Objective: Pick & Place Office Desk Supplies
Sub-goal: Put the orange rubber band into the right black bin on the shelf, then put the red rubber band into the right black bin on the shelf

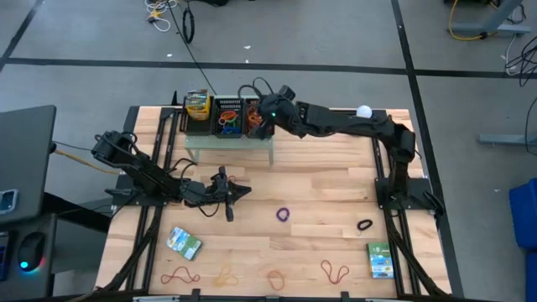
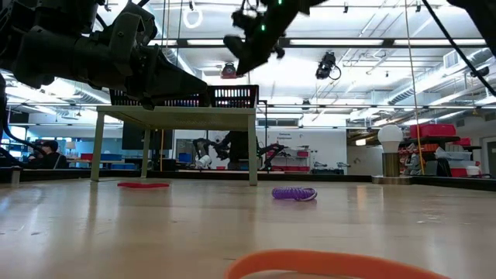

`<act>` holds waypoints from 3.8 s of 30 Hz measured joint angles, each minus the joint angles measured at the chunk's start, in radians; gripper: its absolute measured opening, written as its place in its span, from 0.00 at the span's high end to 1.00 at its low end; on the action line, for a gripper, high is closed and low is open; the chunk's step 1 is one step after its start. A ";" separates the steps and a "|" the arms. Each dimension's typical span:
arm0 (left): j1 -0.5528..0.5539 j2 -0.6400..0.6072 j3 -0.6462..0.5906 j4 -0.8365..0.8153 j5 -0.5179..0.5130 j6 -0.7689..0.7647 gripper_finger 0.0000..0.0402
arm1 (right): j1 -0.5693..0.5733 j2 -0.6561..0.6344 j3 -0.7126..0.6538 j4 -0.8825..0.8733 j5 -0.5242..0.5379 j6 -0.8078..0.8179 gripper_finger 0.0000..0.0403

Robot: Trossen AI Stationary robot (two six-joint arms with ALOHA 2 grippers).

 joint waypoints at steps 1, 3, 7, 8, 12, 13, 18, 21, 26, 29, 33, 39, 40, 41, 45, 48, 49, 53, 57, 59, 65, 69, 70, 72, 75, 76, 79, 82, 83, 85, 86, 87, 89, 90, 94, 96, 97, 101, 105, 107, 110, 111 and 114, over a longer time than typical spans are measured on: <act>0.000 0.000 0.000 0.000 0.000 0.000 0.93 | -0.010 0.001 -0.019 0.014 -0.015 0.000 0.99; 0.000 0.000 0.000 0.000 0.000 0.000 0.93 | -0.026 0.004 -0.054 0.046 -0.045 0.000 0.99; 0.000 0.000 0.000 0.000 0.000 0.000 0.93 | -0.044 0.003 -0.118 0.166 -0.071 0.007 0.97; 0.000 0.000 0.000 0.000 0.000 0.000 0.93 | -0.046 0.003 -0.127 0.186 -0.071 0.008 0.95; 0.000 0.000 0.000 0.000 0.000 0.000 0.93 | -0.046 0.003 -0.140 0.236 -0.066 0.010 0.86; 0.000 0.000 0.000 0.000 0.000 0.000 0.93 | -0.046 0.003 -0.141 0.235 -0.061 0.010 0.83; 0.000 0.000 0.000 0.000 0.000 0.000 0.93 | -0.039 -0.005 -0.141 0.216 -0.023 0.010 0.69; 0.000 0.000 0.000 0.000 0.000 0.000 0.93 | -0.031 -0.031 -0.141 0.191 -0.019 0.010 0.64; 0.000 0.000 0.000 0.000 0.000 0.000 0.93 | -0.003 -0.094 -0.141 0.062 -0.032 0.037 0.66; 0.000 0.000 0.000 0.000 0.000 0.000 0.93 | 0.043 -0.134 -0.141 -0.032 -0.047 0.038 0.75; 0.000 0.000 0.000 0.000 0.000 0.000 0.93 | 0.123 -0.186 -0.192 -0.118 -0.066 0.064 0.90; 0.000 0.000 0.000 0.000 0.000 0.000 0.93 | 0.250 -0.347 -0.510 0.131 -0.138 0.179 0.97; 0.000 0.000 0.000 0.000 0.000 0.000 0.93 | 0.273 -0.373 -0.575 0.184 -0.136 0.201 0.96; 0.000 0.000 0.000 0.000 0.000 0.000 0.93 | 0.298 -0.398 -0.637 0.245 -0.136 0.224 0.96; 0.000 0.000 0.000 0.000 0.000 0.000 0.93 | 0.406 -0.499 -0.856 0.423 -0.095 0.286 0.99; 0.000 0.000 0.000 0.000 0.000 0.000 0.93 | 0.496 -0.548 -0.975 0.466 -0.032 0.340 0.99; 0.000 0.000 0.000 -0.001 0.000 0.000 0.93 | 0.525 -0.559 -1.005 0.472 -0.004 0.368 0.98; 0.000 0.000 0.000 -0.004 0.000 0.000 0.93 | 0.640 -0.576 -1.095 0.489 0.120 0.501 0.95; 0.000 0.000 -0.001 -0.007 0.000 0.000 0.93 | 0.708 -0.571 -1.175 0.597 0.176 0.569 0.94; 0.000 0.000 -0.001 -0.007 0.000 0.000 0.93 | 0.721 -0.571 -1.219 0.686 0.167 0.576 0.94; 0.000 0.000 -0.001 -0.008 0.000 0.000 0.93 | 0.723 -0.570 -1.314 0.920 0.042 0.407 0.94; 0.000 0.000 -0.001 -0.008 0.000 0.000 0.93 | 0.723 -0.570 -1.341 0.991 0.031 0.355 0.94; 0.000 0.000 -0.001 -0.008 0.000 0.000 0.93 | 0.723 -0.570 -1.345 0.991 0.031 0.351 0.94; 0.000 0.000 -0.001 -0.008 0.000 0.000 0.93 | 0.723 -0.570 -1.349 0.992 0.023 0.350 0.94; 0.000 0.000 -0.001 -0.008 0.000 0.000 0.93 | 0.722 -0.570 -1.350 0.979 0.007 0.326 0.94; 0.000 0.000 -0.001 -0.008 0.000 0.000 0.93 | 0.720 -0.570 -1.350 0.981 0.006 0.312 0.94; 0.000 0.000 -0.001 -0.008 0.000 0.000 0.93 | 0.714 -0.570 -1.350 0.972 0.005 0.305 0.94; 0.000 0.000 -0.001 -0.008 0.000 0.000 0.93 | 0.697 -0.570 -1.350 0.958 -0.004 0.296 0.94; 0.000 0.000 -0.001 -0.008 0.000 0.000 0.93 | 0.690 -0.570 -1.350 0.952 -0.015 0.295 0.94; 0.000 0.000 -0.001 -0.008 0.000 0.000 0.93 | 0.677 -0.569 -1.350 0.942 -0.043 0.296 0.94; 0.001 0.000 -0.001 -0.007 0.000 0.002 0.93 | 0.674 -0.569 -1.350 0.943 -0.051 0.296 0.94; 0.008 0.000 0.000 0.002 -0.003 0.013 0.93 | 0.670 -0.569 -1.350 0.943 -0.061 0.297 0.94; 0.016 0.001 0.012 0.030 -0.006 0.038 0.93 | 0.671 -0.569 -1.350 0.934 -0.069 0.297 0.94; 0.021 0.001 0.018 0.047 -0.007 0.045 0.93 | 0.671 -0.569 -1.350 0.932 -0.069 0.297 0.94; 0.020 0.001 0.049 0.052 0.002 0.047 0.93 | 0.669 -0.569 -1.350 0.935 -0.069 0.296 0.94; 0.031 0.001 0.063 0.048 0.025 0.066 0.93 | 0.664 -0.569 -1.350 0.934 -0.069 0.296 0.94; 0.038 0.001 0.070 0.038 0.040 0.072 0.93 | 0.661 -0.569 -1.350 0.934 -0.069 0.296 0.94; 0.049 0.002 0.092 0.028 0.076 0.030 0.93 | 0.654 -0.569 -1.350 0.933 -0.068 0.297 0.94; 0.062 0.002 0.134 0.023 0.086 0.009 0.93 | 0.654 -0.569 -1.350 0.927 -0.068 0.297 0.94; 0.084 0.002 0.166 0.000 0.109 -0.033 0.93 | 0.654 -0.569 -1.350 0.927 -0.068 0.297 0.94; 0.115 0.002 0.227 -0.089 0.234 -0.124 0.94 | 0.654 -0.569 -1.350 0.927 -0.068 0.297 0.94; 0.111 0.002 0.249 -0.124 0.267 -0.114 0.94 | 0.654 -0.569 -1.350 0.927 -0.068 0.297 0.94; 0.079 0.012 0.304 -0.175 0.311 -0.048 0.97 | 0.654 -0.569 -1.350 0.927 -0.068 0.297 0.94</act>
